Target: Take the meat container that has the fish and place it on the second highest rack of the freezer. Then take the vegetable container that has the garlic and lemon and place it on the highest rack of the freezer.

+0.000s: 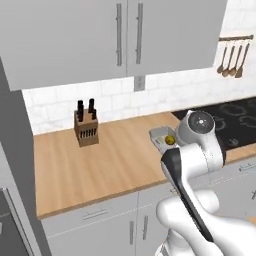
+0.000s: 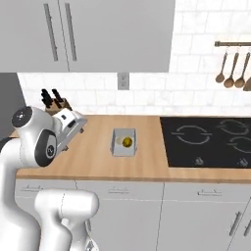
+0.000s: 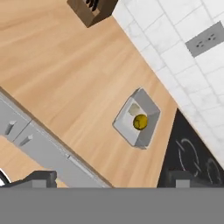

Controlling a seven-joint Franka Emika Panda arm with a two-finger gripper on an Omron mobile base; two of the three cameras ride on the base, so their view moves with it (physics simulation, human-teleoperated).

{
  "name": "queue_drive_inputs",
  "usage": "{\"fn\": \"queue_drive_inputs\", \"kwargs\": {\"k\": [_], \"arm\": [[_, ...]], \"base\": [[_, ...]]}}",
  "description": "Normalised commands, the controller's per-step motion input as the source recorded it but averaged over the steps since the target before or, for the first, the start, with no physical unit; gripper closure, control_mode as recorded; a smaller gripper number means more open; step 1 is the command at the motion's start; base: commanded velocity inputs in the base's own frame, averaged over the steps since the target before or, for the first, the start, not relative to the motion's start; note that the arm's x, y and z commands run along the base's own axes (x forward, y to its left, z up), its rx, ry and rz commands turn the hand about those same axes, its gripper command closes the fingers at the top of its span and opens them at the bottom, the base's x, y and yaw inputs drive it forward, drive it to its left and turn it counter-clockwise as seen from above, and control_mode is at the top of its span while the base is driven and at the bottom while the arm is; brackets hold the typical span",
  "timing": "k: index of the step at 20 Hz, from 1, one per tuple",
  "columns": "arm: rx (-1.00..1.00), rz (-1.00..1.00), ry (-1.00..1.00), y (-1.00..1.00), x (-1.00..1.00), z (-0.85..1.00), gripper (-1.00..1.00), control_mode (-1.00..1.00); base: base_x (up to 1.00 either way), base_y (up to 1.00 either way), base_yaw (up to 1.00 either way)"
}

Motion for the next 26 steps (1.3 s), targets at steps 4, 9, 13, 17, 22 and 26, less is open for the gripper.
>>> {"fn": "queue_drive_inputs", "kwargs": {"k": [4, 9, 13, 17, 22, 26], "arm": [[0.0, 0.0, 0.0, 0.0, 0.0, 0.0, -1.0, 1.0], [0.0, 0.0, 0.0, 0.0, 0.0, 0.0, -1.0, 1.0], [0.0, 0.0, 0.0, 0.0, 0.0, 0.0, -1.0, 1.0], [0.06, 0.03, 0.0, -0.72, 0.0, -0.68, -1.0, -1.0], [0.0, 0.0, 0.06, -0.32, 0.1, -0.91, -1.0, -1.0], [0.0, 0.0, 0.03, -0.07, 0.33, -0.61, -1.0, -1.0]], "base": [[0.41, -0.51, 0.41], [0.42, -0.43, 0.34], [0.33, -0.4, 0.31], [0.0, 0.0, 0.0], [0.0, 0.0, 0.0], [0.0, 0.0, 0.0]]}}
